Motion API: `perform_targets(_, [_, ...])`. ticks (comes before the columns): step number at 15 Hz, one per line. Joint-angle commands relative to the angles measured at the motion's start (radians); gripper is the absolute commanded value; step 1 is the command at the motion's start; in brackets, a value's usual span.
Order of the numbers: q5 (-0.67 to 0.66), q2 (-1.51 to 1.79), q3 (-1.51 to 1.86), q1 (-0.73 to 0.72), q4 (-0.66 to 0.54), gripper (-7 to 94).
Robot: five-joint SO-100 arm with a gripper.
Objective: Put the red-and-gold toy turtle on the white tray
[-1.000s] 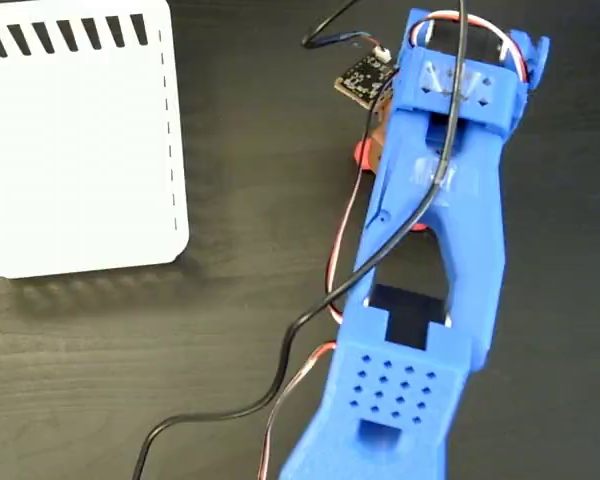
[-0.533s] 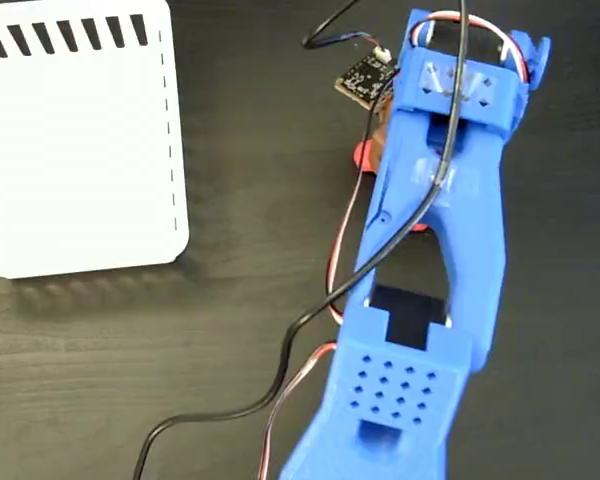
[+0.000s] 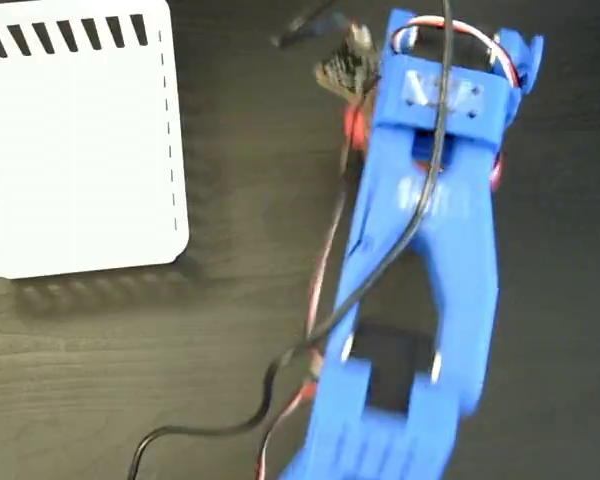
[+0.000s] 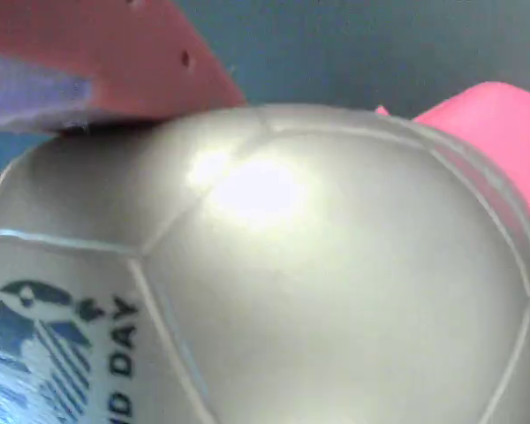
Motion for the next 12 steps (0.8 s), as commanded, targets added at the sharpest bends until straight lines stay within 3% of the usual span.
perform_targets(1, [-0.006,0.256,-0.026,-0.048,0.015,0])
perform_targets(8, [-0.041,0.36,-0.025,-0.176,0.112,0])
perform_targets(12, [-0.225,0.301,-0.011,-0.396,0.078,0])
